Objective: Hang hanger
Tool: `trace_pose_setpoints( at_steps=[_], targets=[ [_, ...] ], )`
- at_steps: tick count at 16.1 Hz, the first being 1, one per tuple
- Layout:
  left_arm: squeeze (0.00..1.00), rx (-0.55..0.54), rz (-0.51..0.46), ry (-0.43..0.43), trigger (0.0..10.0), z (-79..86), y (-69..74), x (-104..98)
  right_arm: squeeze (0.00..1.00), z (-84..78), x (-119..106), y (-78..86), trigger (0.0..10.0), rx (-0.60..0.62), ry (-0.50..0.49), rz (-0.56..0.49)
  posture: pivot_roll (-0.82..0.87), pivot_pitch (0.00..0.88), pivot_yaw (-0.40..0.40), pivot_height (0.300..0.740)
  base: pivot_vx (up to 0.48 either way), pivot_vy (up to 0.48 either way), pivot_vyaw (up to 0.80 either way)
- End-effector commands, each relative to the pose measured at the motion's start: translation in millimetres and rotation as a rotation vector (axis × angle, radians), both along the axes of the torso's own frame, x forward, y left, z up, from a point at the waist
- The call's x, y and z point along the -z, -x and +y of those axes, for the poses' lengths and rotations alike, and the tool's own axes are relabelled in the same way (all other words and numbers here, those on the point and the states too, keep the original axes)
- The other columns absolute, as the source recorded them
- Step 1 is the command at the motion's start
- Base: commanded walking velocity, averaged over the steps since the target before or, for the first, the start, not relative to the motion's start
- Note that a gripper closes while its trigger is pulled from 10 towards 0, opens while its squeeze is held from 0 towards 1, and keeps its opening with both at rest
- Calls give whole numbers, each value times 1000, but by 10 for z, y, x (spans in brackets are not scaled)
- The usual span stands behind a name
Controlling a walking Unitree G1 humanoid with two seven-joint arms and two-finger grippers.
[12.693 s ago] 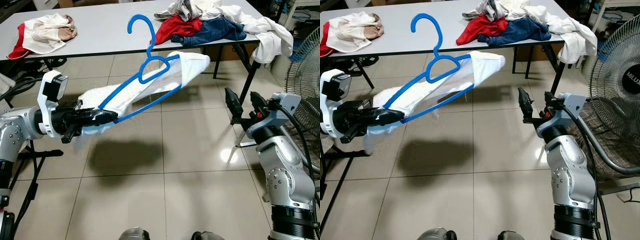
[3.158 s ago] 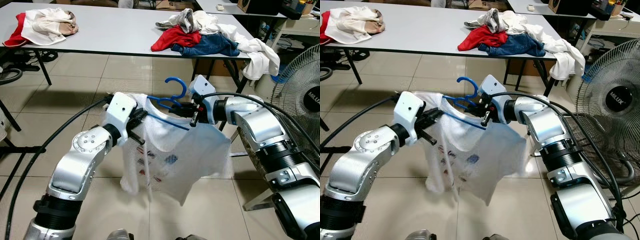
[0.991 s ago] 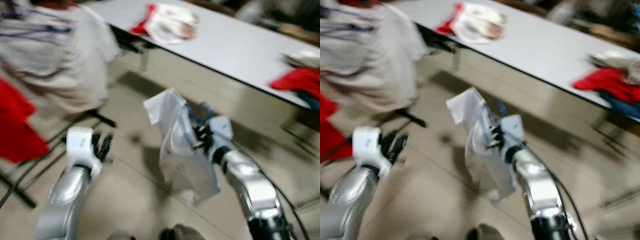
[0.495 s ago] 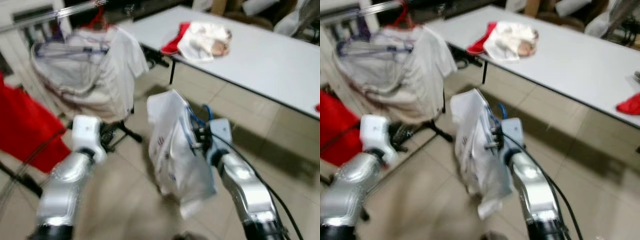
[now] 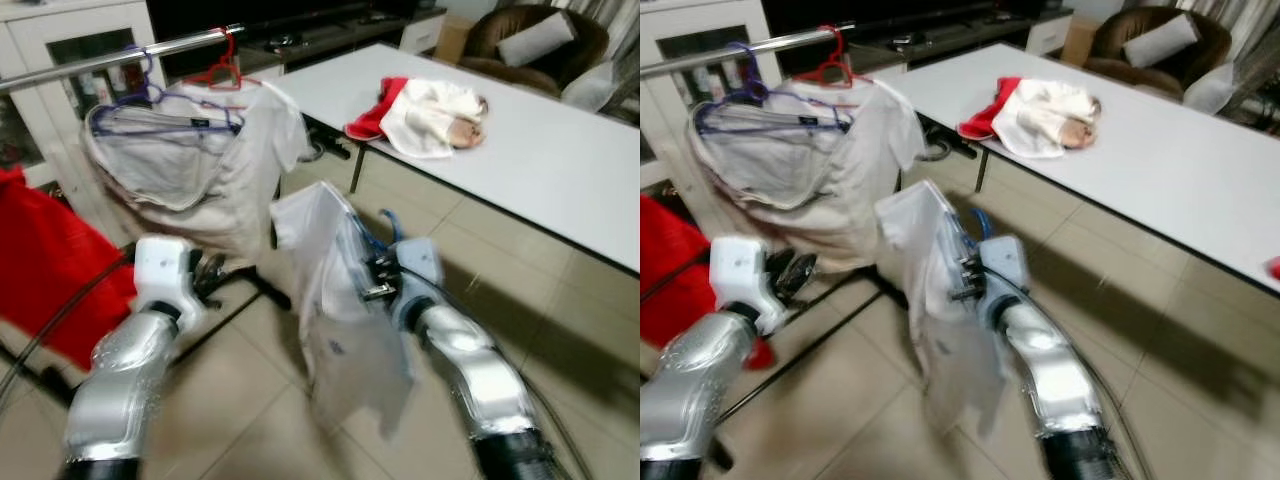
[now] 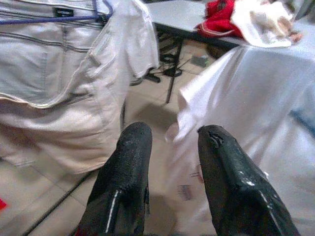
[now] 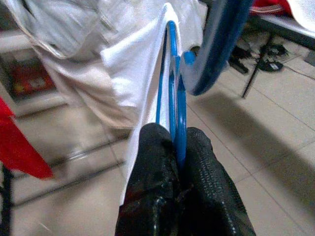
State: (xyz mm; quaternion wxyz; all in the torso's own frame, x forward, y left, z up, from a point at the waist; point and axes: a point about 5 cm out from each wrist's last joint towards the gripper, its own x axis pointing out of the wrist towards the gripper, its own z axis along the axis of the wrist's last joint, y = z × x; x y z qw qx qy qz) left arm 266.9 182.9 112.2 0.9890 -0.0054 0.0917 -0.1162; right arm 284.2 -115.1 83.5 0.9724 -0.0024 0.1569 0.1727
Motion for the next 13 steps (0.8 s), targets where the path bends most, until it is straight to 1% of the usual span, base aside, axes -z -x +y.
trace_pose_setpoints(
  at_steps=[1, 4, 5, 7, 11, 13],
  targets=[
    [0, -27, 12, -25, 10000, 94, 32, 5, 0, 77, -88, -37, 10000, -25, -25, -39, 11, 5, -35, 740, 405, 0, 800],
    [0, -19, 11, -39, 10000, 92, 61, -5, 0, 72, -82, -46, 10000, -9, -21, -48, 20, 8, -44, 740, 406, 0, 800],
    [0, -15, 2, -52, 10000, 87, 71, -41, 0, 47, -70, -59, 10000, 18, -26, -43, 24, 11, -48, 740, 405, 0, 0],
    [0, -13, 0, -54, 10000, 85, 78, -50, 0, 60, -58, -58, 10000, -9, -17, -40, 27, 13, -50, 740, 405, 0, 0],
    [0, -14, 3, -58, 10000, 105, 80, -57, 0, 86, -48, -52, 10000, -8, -32, -34, 34, 14, -45, 740, 405, 0, 0],
    [0, 3, 3, -53, 10000, 103, 82, -67, 0, 119, -39, -41, 10000, -13, -46, -29, 36, 16, -37, 740, 407, 0, 0]
  ],
)
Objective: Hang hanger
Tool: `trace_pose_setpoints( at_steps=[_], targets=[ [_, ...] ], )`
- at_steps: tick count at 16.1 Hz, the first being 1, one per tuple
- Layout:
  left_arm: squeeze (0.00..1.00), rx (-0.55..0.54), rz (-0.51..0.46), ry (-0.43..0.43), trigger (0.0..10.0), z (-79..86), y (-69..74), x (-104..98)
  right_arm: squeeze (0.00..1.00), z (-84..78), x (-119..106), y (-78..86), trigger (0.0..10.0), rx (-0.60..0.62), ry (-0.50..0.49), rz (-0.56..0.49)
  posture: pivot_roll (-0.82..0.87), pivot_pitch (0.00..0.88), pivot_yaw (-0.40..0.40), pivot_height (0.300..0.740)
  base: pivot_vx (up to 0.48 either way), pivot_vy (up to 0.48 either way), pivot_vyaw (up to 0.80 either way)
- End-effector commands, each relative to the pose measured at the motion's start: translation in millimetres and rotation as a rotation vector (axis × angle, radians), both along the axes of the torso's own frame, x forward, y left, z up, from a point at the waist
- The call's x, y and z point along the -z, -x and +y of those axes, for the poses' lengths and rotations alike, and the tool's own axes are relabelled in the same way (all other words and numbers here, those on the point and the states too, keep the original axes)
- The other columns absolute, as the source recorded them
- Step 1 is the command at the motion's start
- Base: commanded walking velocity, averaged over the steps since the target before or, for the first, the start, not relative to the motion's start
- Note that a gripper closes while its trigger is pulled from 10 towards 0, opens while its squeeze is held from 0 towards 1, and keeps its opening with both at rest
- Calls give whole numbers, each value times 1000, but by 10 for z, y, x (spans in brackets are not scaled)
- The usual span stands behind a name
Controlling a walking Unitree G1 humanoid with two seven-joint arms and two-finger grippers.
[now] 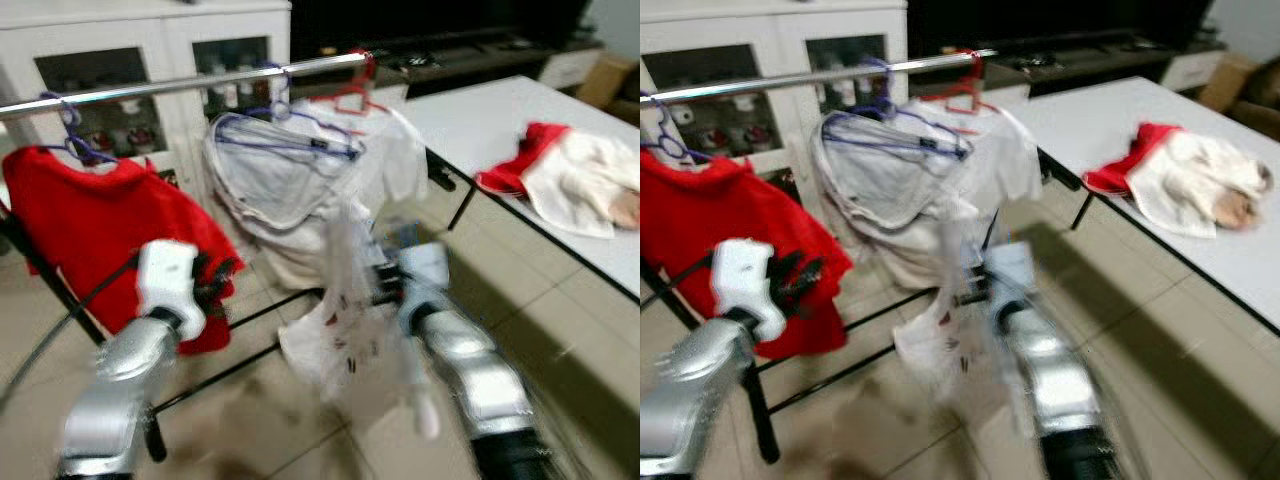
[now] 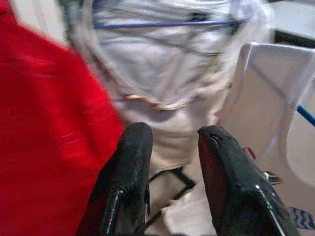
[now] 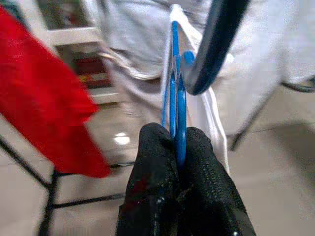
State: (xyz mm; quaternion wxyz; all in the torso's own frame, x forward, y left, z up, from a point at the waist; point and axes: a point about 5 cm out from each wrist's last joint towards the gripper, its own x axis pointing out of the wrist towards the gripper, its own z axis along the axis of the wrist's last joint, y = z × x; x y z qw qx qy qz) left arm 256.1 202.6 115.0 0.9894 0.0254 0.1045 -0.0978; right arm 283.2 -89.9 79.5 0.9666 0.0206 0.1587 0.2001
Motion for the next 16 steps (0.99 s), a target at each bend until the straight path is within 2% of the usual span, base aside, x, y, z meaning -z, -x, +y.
trace_pose_setpoints(
  at_steps=[1, 4, 7, 16],
  targets=[
    [0, 52, -19, 24, 10000, -120, -28, -54, 0, -118, -80, -47, 10000, 25, 6, -45, 38, 16, -32, 740, 405, 0, 0],
    [0, 31, -19, 78, 10000, -120, -38, -64, 0, -66, -94, -40, 10000, -18, 1, -55, 43, 15, -25, 740, 125, 0, 0],
    [0, 41, -16, 36, 10000, -97, -41, -68, 0, -19, -104, -49, 10000, -17, -11, -62, 51, 13, -9, 740, 0, 0, 800],
    [0, 39, -17, 34, 10000, -89, -49, -72, 0, -11, -103, -52, 10000, -13, -14, -63, 51, 12, -7, 740, 0, 0, 800]
  ],
)
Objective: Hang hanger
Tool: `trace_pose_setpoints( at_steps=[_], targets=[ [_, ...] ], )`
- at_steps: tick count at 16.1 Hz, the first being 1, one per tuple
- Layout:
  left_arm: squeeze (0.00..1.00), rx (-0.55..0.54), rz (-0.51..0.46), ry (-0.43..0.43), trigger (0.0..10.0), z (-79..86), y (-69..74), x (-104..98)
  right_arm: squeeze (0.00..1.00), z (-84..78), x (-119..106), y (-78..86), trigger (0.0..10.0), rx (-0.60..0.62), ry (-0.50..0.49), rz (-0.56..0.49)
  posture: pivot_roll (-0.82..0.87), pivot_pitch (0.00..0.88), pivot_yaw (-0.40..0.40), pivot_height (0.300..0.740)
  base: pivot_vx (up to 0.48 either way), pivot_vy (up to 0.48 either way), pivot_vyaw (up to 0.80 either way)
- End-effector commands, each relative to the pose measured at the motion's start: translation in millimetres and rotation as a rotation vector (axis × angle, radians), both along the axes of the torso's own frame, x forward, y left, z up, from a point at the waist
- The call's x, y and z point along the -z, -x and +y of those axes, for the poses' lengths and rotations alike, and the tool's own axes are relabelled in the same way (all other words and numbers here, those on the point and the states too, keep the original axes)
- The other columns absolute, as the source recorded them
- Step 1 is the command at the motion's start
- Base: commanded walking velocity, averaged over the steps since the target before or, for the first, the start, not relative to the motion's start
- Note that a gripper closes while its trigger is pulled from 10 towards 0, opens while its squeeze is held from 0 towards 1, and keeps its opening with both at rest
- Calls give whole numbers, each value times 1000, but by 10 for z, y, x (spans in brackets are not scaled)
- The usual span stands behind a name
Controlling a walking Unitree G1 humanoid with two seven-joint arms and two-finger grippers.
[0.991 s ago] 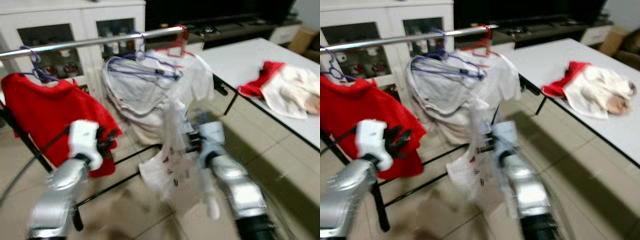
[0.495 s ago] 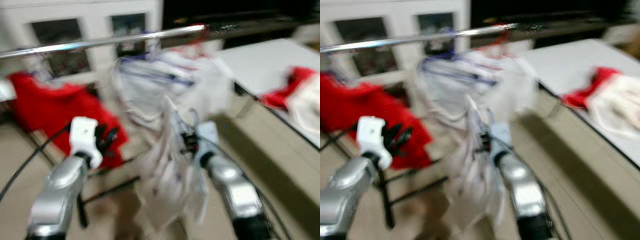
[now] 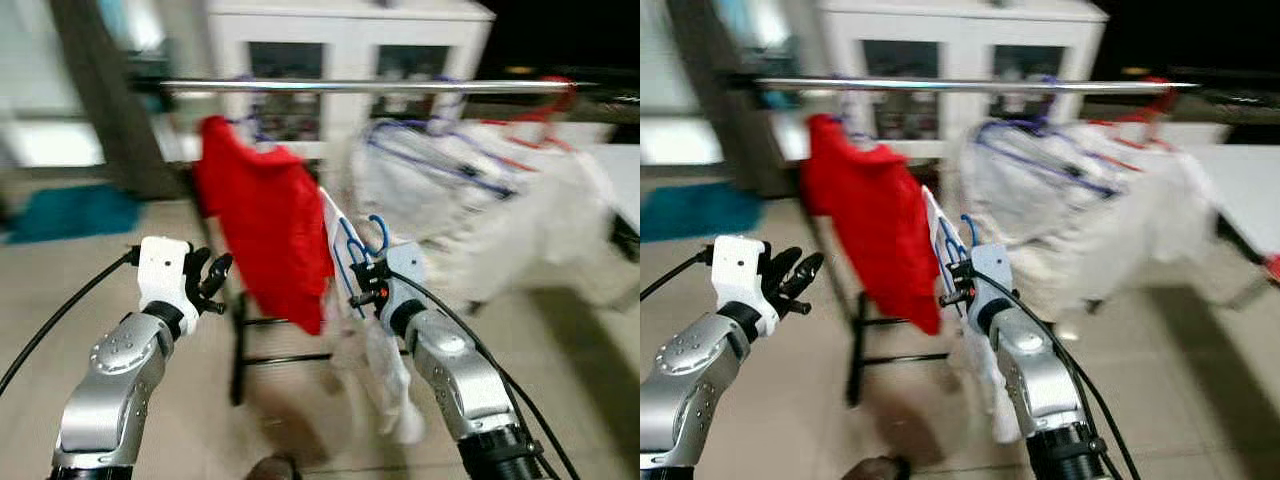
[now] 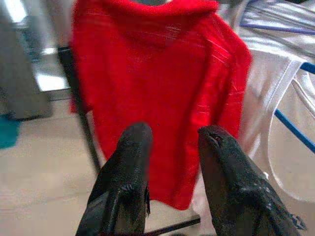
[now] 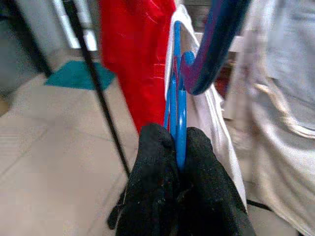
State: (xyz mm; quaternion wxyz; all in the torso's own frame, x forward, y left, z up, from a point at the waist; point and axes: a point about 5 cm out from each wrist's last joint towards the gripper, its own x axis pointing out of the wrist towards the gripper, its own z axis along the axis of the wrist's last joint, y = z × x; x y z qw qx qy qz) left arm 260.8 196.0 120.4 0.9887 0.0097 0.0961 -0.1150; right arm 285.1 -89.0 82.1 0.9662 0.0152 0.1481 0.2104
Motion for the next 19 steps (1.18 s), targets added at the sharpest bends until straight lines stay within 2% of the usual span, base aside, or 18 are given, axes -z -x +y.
trace_pose_setpoints(
  at_steps=[1, 8, 10, 13, 19],
  targets=[
    [0, 7, -4, -2, 10000, -22, -2, -19, 0, -21, -77, -32, 10000, 8, -18, -40, 51, 12, -7, 740, 0, 0, 800],
    [0, 7, -4, -2, 10000, -22, -2, -19, 0, -21, -77, -32, 10000, 8, -18, -40, 51, 12, -7, 740, 0, 0, 800],
    [0, 126, -21, -49, 10000, -167, -42, -36, 0, -186, -166, -186, 10000, 166, 32, -89, 60, 0, -17, 740, 347, 0, -619],
    [0, 142, -14, -44, 10000, -194, -31, -15, 0, -199, -160, -195, 10000, 176, 54, -89, 59, 0, -22, 740, 346, 0, 0],
    [0, 158, -10, -37, 10000, -222, -35, 10, 0, -264, -127, -214, 10000, 220, 75, -67, 50, 0, -26, 740, 369, 0, -694]
  ],
)
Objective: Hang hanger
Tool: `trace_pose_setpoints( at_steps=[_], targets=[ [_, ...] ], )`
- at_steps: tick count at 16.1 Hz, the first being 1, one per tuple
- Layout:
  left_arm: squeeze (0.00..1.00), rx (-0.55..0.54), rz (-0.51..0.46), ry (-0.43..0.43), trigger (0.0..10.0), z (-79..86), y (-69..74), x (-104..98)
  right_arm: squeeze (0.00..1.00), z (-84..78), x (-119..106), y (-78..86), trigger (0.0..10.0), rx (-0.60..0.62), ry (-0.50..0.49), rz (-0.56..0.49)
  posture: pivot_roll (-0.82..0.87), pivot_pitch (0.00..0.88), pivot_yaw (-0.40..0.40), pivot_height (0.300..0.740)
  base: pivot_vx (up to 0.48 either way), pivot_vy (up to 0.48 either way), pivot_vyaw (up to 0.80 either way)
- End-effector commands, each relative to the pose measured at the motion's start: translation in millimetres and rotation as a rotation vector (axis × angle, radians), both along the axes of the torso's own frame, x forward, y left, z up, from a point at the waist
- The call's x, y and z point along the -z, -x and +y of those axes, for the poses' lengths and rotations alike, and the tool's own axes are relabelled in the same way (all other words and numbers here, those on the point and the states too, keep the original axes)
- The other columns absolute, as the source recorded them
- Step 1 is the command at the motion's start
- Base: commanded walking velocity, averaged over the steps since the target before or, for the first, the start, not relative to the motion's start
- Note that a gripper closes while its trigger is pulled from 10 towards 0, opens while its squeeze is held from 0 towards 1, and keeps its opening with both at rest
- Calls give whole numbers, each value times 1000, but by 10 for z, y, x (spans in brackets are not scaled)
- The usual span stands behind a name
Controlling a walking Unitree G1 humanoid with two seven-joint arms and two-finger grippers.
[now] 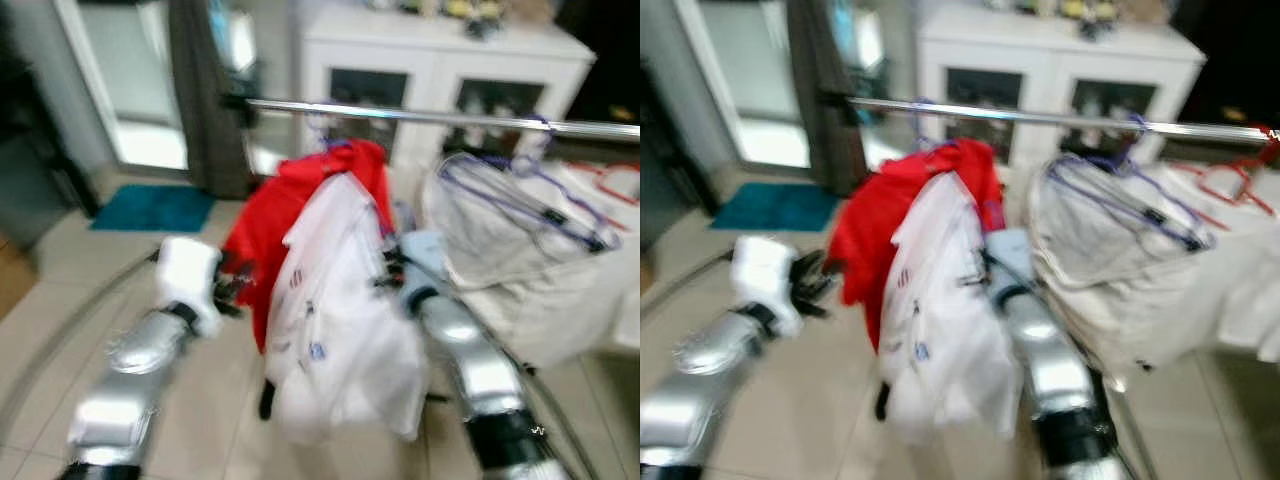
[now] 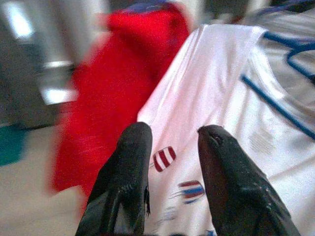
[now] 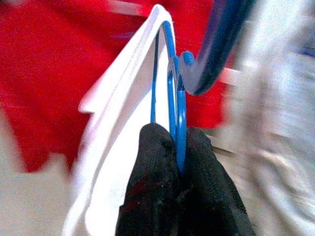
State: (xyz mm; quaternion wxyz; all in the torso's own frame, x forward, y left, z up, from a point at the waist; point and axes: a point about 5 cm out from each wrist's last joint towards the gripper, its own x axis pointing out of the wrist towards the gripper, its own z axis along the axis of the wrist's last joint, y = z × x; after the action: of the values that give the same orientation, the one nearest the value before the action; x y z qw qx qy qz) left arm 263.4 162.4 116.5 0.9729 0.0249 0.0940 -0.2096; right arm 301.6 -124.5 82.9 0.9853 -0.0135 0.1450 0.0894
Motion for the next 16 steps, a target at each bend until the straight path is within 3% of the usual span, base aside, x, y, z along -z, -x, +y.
trace_pose_setpoints(
  at_steps=[1, 6, 8, 14, 16],
  targets=[
    [0, -27, -10, -25, 10000, 103, -10, -27, 0, 75, -125, -52, 10000, -6, -3, -50, 51, 0, -28, 740, 386, 0, 0],
    [0, 14, -4, -35, 10000, 44, 18, 0, 0, 44, -226, -7, 10000, -29, 45, -68, 45, 0, -38, 740, 361, 0, 0],
    [0, 7, -18, -23, 10000, 45, 10, -22, 0, 47, -304, -45, 10000, -16, 98, -94, 45, 0, -44, 740, 0, 0, 0],
    [0, 228, -28, -105, 10000, -104, 107, -75, 0, 28, -456, -184, 10000, 44, 129, -89, 53, 0, -76, 740, 0, 0, 0],
    [0, 275, -61, -92, 10000, -150, 92, -164, 0, 8, -555, -293, 10000, 66, 60, -90, 51, 0, -80, 740, 0, 0, 0]
  ],
)
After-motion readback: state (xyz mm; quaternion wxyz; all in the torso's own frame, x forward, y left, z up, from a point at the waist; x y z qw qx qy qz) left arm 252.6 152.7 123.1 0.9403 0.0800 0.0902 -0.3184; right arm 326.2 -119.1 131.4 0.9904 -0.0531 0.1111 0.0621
